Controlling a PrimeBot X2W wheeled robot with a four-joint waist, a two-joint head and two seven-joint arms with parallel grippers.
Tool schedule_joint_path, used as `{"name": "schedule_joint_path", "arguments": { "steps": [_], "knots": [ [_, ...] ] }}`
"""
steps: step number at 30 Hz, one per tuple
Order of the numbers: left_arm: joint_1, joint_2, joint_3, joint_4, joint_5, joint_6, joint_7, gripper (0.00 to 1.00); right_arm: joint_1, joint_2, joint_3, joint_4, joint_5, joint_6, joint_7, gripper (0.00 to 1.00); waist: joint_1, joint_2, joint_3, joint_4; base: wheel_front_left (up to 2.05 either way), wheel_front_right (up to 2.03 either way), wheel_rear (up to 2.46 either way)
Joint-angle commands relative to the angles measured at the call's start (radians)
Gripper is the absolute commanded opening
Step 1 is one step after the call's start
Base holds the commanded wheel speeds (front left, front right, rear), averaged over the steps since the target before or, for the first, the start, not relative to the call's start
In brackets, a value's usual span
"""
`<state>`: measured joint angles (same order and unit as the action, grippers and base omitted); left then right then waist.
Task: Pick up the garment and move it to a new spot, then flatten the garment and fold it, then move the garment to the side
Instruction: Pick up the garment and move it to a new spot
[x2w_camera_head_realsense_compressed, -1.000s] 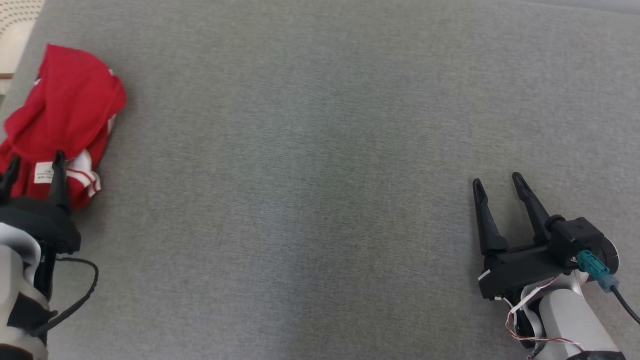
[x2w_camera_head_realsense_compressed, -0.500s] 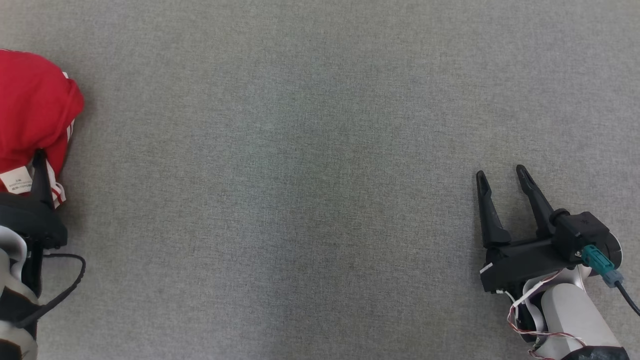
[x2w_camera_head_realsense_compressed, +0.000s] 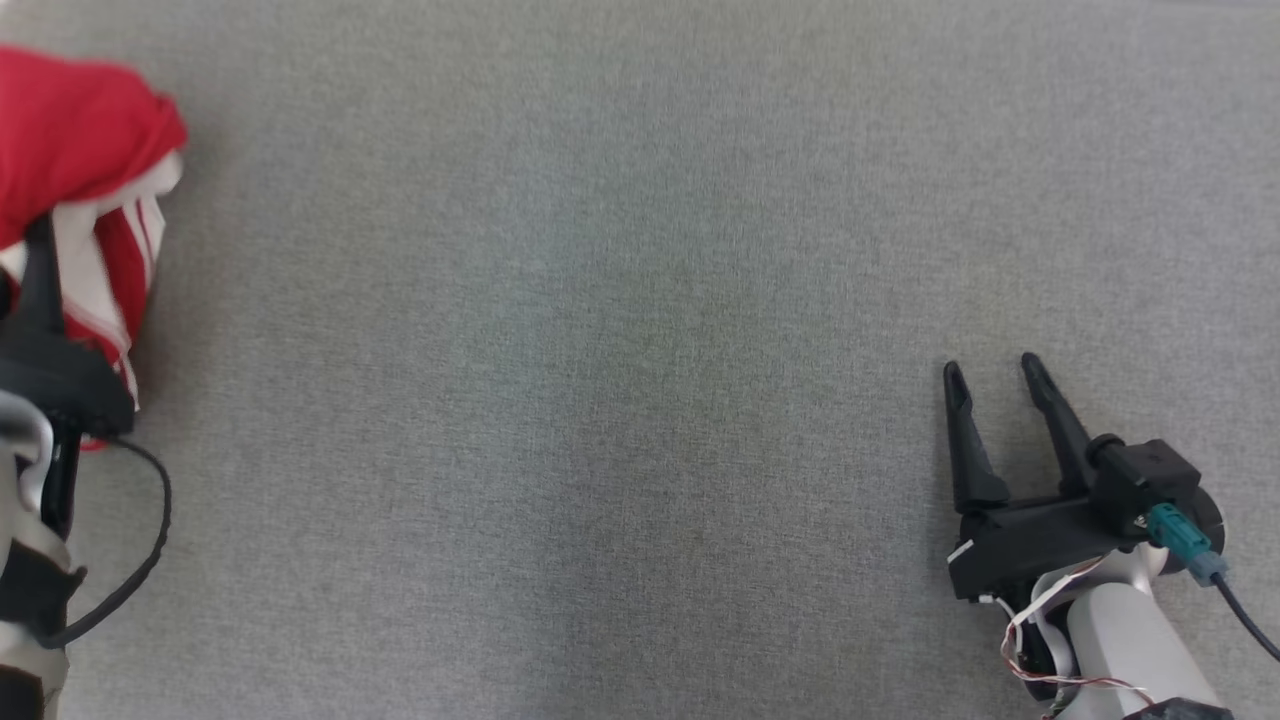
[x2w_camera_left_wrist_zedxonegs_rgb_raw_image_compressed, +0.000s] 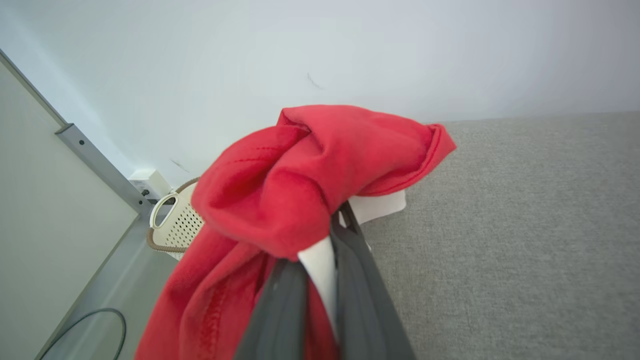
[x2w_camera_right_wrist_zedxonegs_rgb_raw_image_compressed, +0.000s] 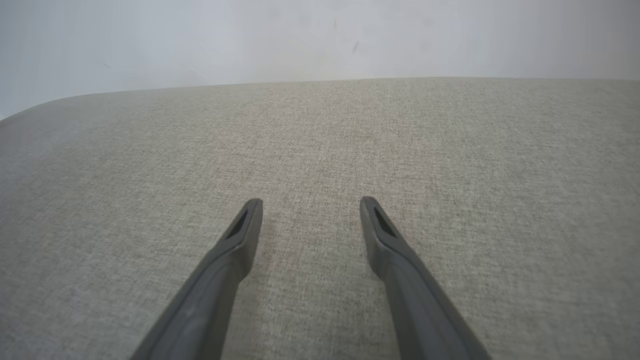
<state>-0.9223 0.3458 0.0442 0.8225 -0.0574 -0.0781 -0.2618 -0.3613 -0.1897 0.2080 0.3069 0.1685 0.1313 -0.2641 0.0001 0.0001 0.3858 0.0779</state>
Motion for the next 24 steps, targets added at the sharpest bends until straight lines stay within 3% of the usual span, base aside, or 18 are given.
{"name": "schedule_joint_path", "arguments": {
  "steps": [1, 9, 16, 24],
  "knots": [
    [0.010, 0.006, -0.015, -0.036, 0.014, -0.008, -0.004, 0.00, 0.010, 0.008, 0.003, 0.008, 0.010, -0.001, 0.000, 1.00, -0.0001, -0.0001, -0.029, 0.004, 0.00, 0.00, 0.00],
    [-0.007, -0.022, -0.128, -0.208, 0.013, -0.045, -0.004, 0.00, 0.029, 0.051, 0.012, 0.024, 0.022, -0.001, 0.000, 1.00, -0.0001, -0.0001, -0.096, -0.010, 0.00, 0.00, 0.00],
    [-0.034, -0.074, -0.306, -0.330, -0.029, -0.051, -0.004, 0.00, 0.056, 0.079, 0.003, 0.043, 0.038, -0.001, 0.000, 1.00, -0.0001, -0.0001, -0.152, -0.050, 0.00, 0.00, 0.00],
    [0.013, -0.182, -0.414, -0.388, -0.129, -0.052, -0.004, 0.00, 0.089, 0.101, 0.001, 0.062, 0.035, -0.001, 0.000, 1.00, -0.0001, -0.0001, -0.210, -0.139, 0.00, 0.00, 0.00]
  ]
}}
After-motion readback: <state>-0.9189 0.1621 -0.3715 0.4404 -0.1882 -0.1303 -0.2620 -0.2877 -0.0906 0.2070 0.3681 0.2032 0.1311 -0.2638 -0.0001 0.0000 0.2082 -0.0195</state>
